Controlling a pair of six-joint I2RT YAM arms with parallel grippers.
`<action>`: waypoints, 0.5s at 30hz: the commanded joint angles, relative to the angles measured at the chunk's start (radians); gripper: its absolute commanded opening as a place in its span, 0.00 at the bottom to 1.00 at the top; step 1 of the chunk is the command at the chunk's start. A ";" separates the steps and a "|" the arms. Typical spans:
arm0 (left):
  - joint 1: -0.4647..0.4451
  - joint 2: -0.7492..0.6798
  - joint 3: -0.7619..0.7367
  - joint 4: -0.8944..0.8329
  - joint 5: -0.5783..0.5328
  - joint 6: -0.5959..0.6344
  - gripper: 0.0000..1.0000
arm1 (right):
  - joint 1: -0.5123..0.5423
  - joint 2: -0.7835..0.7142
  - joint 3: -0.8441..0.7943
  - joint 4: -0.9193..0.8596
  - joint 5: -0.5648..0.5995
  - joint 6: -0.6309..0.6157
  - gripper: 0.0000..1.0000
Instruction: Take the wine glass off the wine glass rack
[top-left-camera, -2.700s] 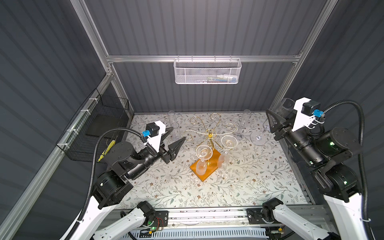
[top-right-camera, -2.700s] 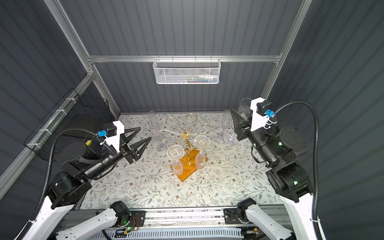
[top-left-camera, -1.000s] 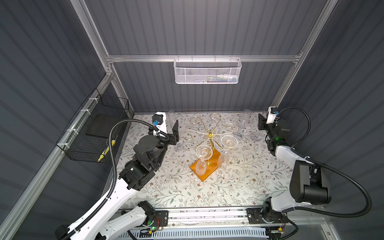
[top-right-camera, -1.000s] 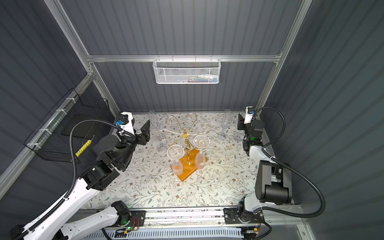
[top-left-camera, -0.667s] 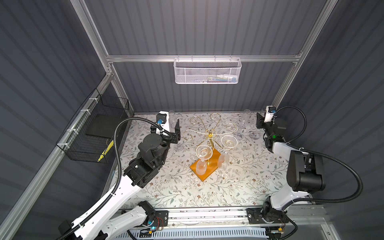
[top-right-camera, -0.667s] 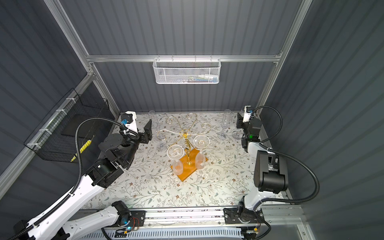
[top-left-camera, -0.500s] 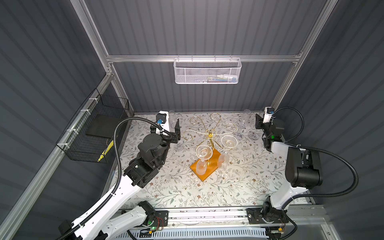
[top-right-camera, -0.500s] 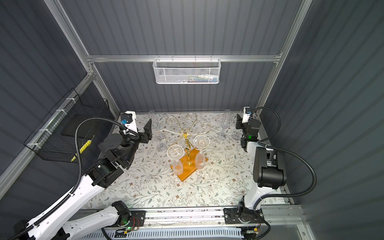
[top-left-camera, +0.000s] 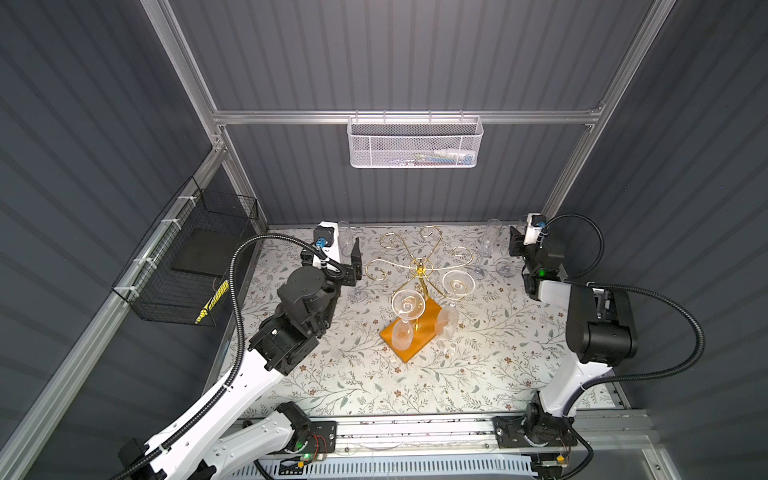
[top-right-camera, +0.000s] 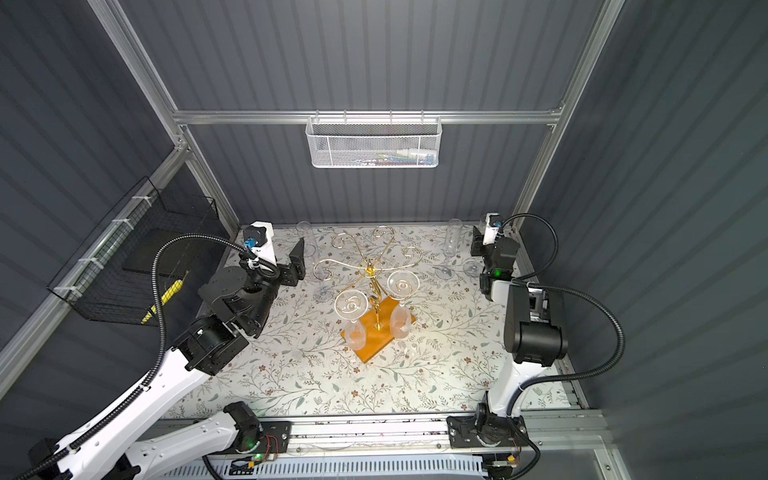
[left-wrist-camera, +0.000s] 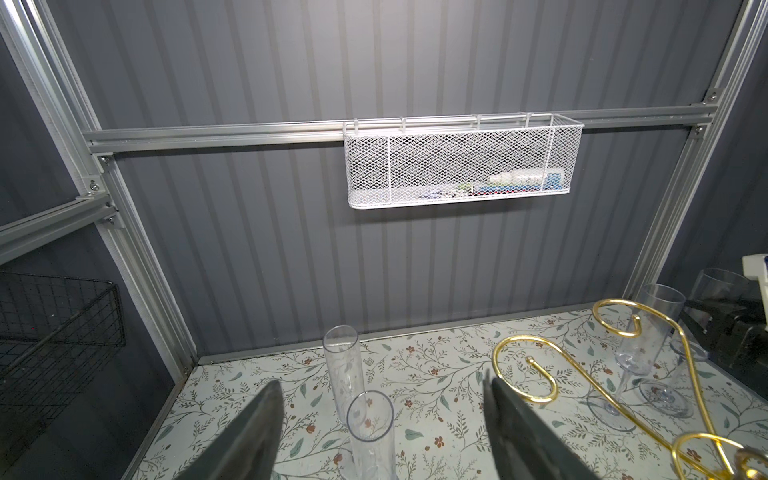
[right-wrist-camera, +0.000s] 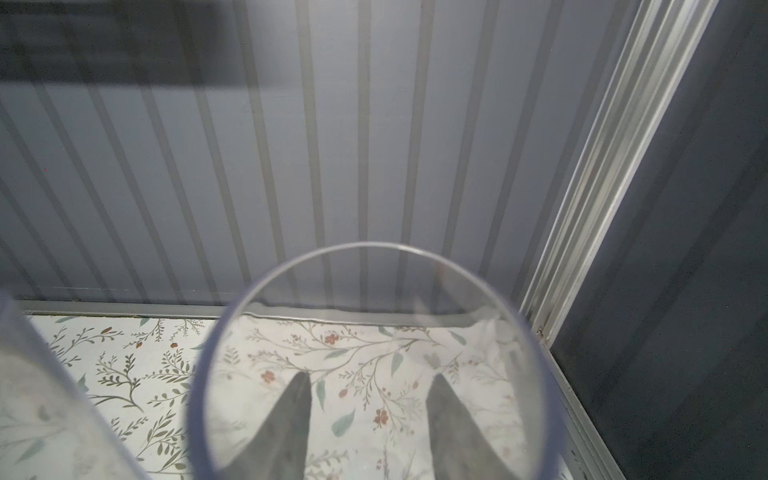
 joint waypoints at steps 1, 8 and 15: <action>-0.002 0.002 -0.015 0.030 -0.013 0.011 0.78 | -0.004 0.007 0.025 0.058 -0.005 -0.011 0.39; -0.001 0.016 -0.024 0.044 -0.015 0.008 0.78 | -0.003 0.019 0.018 0.043 -0.005 -0.024 0.40; 0.000 0.022 -0.018 0.044 -0.012 0.008 0.78 | -0.004 0.024 0.008 0.046 -0.011 -0.024 0.44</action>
